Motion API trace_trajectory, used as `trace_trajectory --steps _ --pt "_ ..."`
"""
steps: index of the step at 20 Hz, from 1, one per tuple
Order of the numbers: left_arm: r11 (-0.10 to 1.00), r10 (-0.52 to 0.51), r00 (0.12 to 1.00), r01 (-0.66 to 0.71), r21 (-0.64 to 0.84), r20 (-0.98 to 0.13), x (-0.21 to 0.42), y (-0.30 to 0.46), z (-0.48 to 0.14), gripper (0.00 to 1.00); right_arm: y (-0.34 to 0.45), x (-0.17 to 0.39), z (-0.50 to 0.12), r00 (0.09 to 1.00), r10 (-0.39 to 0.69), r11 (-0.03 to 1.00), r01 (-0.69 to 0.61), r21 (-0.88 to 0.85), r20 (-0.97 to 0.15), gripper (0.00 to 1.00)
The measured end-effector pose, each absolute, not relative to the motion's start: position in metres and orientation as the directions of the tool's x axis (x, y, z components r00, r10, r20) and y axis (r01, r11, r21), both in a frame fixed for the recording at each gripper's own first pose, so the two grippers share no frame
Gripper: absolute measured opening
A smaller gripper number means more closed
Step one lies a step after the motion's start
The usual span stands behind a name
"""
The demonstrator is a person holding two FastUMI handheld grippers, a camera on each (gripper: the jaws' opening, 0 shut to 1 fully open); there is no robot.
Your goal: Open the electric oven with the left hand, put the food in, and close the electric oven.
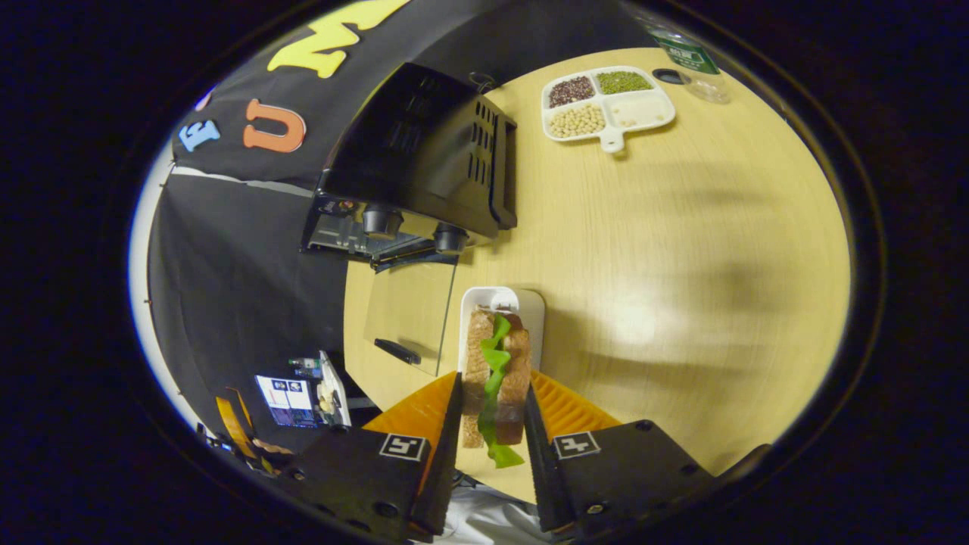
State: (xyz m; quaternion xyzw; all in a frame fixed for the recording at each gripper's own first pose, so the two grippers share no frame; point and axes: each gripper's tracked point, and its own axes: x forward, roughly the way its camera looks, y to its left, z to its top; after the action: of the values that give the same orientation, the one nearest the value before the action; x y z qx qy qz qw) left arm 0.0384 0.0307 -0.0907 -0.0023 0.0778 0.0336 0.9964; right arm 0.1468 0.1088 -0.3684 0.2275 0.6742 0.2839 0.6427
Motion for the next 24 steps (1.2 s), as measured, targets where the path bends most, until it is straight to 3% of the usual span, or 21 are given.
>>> trace_trajectory --steps 1,3,9,12,18,24 --pt "0.999 0.044 0.988 -0.046 -0.012 -0.145 0.035 0.026 -0.092 0.93 0.109 0.146 -0.367 -0.062 0.671 0.738 -0.042 0.674 -0.739 0.41" --pt "0.999 0.016 0.988 -0.021 -0.031 -0.155 0.028 0.025 -0.104 0.93 0.107 0.142 -0.361 -0.029 0.67 0.742 -0.003 0.671 -0.742 0.38" --pt "0.998 -0.006 0.985 -0.005 -0.061 -0.175 0.01 0.042 -0.129 0.93 0.105 0.124 -0.326 0.149 0.687 0.714 0.047 0.699 -0.711 0.41" --pt "0.998 0.025 0.98 -0.037 -0.057 -0.197 -0.004 0.063 -0.145 0.94 0.111 0.104 -0.312 0.25 0.688 0.687 0.077 0.722 -0.681 0.37" --pt "0.999 0.03 0.989 -0.032 -0.01 -0.148 -0.017 0.085 -0.13 0.94 0.157 0.096 -0.276 0.489 0.678 0.576 0.11 0.81 -0.548 0.36" --pt "0.996 0.053 0.995 -0.059 -0.07 -0.089 -0.021 0.098 -0.083 0.93 0.227 0.115 -0.257 0.676 0.615 0.471 0.096 0.877 -0.405 0.36"
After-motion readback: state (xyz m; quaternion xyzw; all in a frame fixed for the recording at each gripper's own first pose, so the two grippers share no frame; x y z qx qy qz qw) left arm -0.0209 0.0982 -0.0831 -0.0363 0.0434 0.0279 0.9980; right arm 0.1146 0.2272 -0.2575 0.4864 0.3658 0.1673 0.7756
